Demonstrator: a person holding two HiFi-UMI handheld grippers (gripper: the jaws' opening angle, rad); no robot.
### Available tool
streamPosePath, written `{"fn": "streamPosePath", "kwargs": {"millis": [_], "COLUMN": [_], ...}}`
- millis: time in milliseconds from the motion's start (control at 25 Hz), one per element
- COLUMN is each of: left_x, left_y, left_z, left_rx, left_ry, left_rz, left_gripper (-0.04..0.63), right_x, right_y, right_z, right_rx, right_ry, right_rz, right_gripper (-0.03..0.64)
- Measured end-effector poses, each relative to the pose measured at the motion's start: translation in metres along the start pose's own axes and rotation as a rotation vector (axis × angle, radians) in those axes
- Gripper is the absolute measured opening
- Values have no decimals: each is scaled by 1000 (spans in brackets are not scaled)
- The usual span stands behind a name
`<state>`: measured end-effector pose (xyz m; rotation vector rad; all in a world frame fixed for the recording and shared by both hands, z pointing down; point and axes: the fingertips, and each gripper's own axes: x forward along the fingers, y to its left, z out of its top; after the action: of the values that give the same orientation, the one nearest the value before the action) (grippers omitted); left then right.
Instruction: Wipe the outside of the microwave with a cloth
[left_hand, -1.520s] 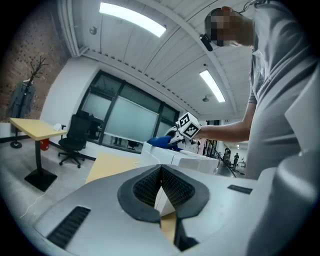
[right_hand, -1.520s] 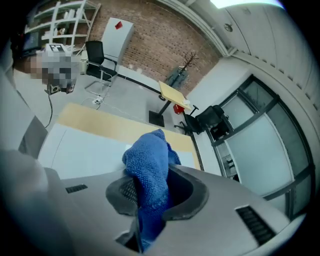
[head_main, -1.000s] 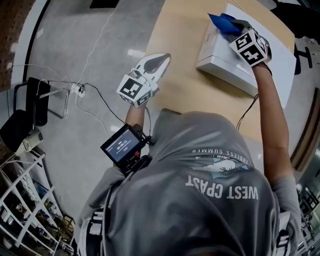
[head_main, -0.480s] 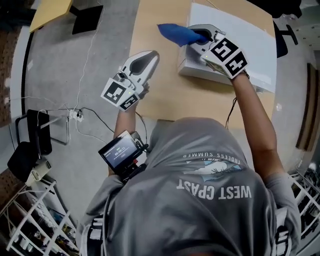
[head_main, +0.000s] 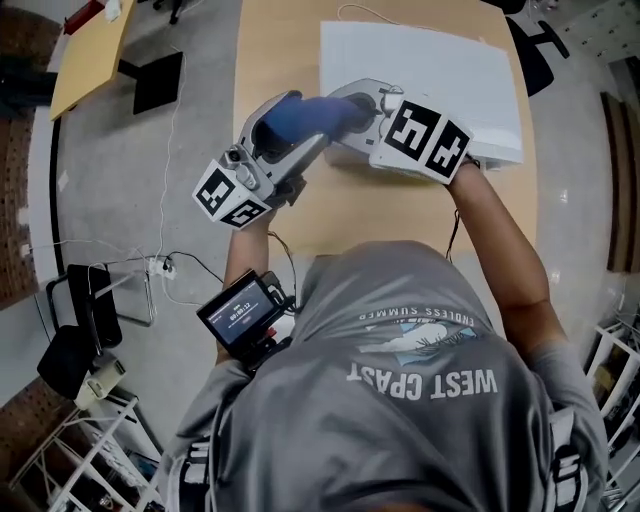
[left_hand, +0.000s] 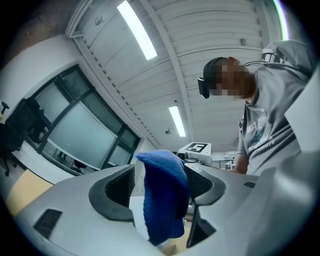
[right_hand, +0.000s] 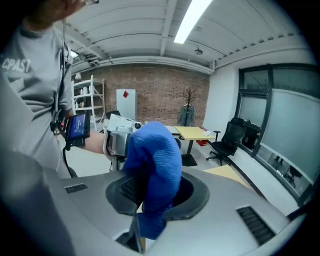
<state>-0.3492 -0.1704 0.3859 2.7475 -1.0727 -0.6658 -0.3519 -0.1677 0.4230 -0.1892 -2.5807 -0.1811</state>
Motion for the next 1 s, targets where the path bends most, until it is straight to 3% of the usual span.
{"fn": "streamPosePath", "kwargs": {"millis": [120, 200, 240, 560, 720, 880, 1000], "left_x": [17, 21, 21, 40, 61, 78, 79], "left_y": [-16, -21, -20, -23, -40, -65, -65], "left_z": [2, 6, 8, 3, 3, -8, -8], "left_rx": [26, 36, 35, 41, 42, 91, 148], "left_ry": [27, 24, 18, -12, -46, -41, -22], "left_rz": [-51, -46, -35, 64, 156, 240, 307], "left_gripper": [292, 179, 158, 114, 110, 110, 110], "right_x": [-3, -8, -10, -56, -133, -233, -284], "right_y": [11, 13, 13, 12, 4, -5, -11], "right_z": [2, 2, 2, -12, -28, -52, -75], "right_rx": [-98, -140, -147, -77, 7, 199, 269], "right_ry": [58, 86, 90, -45, -161, -404, -508], "right_rz": [14, 10, 9, -5, -107, -249, -333], "right_gripper": [86, 86, 91, 179, 192, 186, 102]}}
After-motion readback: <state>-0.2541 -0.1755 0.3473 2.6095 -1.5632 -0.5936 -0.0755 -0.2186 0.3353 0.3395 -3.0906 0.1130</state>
